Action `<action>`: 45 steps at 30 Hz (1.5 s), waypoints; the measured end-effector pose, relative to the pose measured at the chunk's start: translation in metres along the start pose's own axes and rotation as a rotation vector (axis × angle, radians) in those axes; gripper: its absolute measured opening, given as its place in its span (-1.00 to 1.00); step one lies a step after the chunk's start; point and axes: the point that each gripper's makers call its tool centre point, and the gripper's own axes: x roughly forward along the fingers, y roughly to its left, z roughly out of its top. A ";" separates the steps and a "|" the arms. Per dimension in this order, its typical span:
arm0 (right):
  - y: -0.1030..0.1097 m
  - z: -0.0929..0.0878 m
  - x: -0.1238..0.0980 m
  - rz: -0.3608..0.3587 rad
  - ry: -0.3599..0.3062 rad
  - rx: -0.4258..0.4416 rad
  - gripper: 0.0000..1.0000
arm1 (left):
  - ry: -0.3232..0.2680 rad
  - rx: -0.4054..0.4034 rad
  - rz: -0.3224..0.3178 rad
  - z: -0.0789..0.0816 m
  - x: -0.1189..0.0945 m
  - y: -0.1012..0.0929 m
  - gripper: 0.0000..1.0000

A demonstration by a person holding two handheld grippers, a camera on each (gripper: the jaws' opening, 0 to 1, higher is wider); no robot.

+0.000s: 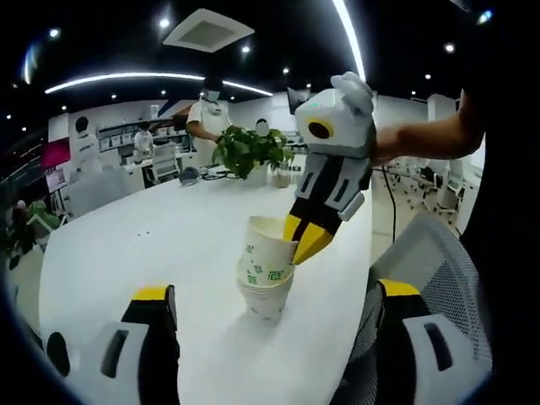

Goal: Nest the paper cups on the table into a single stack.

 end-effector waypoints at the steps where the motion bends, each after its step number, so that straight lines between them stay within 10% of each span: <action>1: 0.001 0.001 0.002 0.003 -0.001 0.006 -0.98 | 0.001 0.000 0.001 -0.001 0.000 0.000 0.93; 26: -0.004 -0.011 0.034 0.014 -0.042 0.065 -0.77 | 0.034 0.012 0.022 -0.014 0.006 0.001 0.91; 38: -0.020 0.005 0.005 -0.113 -0.211 0.050 -0.15 | 0.039 -0.020 0.011 -0.022 0.027 -0.001 0.89; 45: -0.030 0.014 -0.007 -0.137 -0.398 0.236 0.52 | 0.042 -0.038 -0.022 -0.032 0.042 -0.007 0.83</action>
